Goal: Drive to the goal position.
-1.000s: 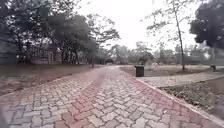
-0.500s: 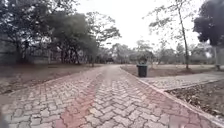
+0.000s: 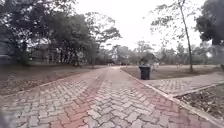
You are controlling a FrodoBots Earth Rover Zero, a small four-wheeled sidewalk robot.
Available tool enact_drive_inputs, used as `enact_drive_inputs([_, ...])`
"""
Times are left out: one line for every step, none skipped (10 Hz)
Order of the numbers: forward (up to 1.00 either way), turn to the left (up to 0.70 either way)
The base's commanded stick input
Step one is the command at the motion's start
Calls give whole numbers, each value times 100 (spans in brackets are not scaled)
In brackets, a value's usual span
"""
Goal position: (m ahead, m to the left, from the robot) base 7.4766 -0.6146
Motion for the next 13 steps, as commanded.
enact_drive_inputs([70,0])
enact_drive_inputs([70,0])
enact_drive_inputs([70,0])
enact_drive_inputs([70,0])
enact_drive_inputs([70,0])
enact_drive_inputs([70,0])
enact_drive_inputs([70,0])
enact_drive_inputs([70,0])
enact_drive_inputs([70,0])
enact_drive_inputs([70,0])
enact_drive_inputs([70,0])
enact_drive_inputs([70,0])
enact_drive_inputs([70,0])
